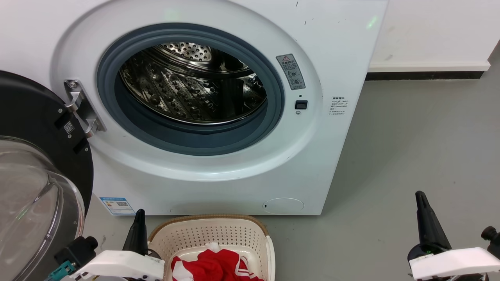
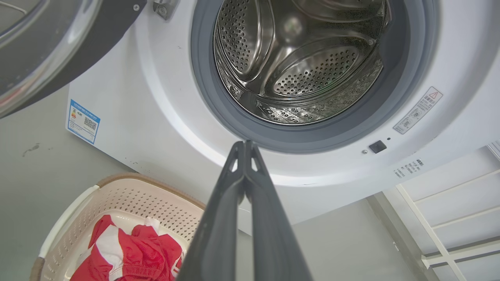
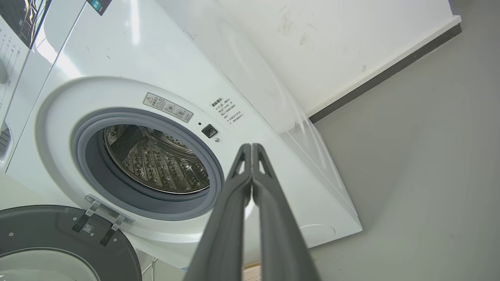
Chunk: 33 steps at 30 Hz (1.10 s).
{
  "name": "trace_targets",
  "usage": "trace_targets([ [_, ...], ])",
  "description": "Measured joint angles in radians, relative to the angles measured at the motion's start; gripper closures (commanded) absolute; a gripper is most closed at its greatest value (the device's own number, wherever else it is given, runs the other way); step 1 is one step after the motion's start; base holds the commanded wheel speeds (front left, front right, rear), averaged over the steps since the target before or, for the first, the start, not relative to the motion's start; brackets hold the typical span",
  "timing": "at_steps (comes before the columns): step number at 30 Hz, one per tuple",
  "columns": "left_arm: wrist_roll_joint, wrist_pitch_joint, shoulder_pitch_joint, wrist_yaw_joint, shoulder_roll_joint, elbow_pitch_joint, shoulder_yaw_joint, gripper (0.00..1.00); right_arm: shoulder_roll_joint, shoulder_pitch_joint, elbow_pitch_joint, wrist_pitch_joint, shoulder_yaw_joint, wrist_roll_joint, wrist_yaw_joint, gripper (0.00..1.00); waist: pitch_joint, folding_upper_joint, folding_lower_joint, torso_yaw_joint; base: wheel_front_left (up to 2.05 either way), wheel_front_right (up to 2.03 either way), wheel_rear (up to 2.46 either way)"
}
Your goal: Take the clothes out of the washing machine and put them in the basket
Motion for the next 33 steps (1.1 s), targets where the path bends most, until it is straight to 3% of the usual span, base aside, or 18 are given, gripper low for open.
trace_targets([
  [33, -0.407, 0.096, -0.048, -0.031, 0.0, 0.016, 0.035, 1.0, -0.007, -0.069, 0.084, 0.093, -0.015, 0.424, 0.0, 1.0, -0.003, 0.0, -0.0001, 0.005, 0.0, 0.0, 0.0],
])
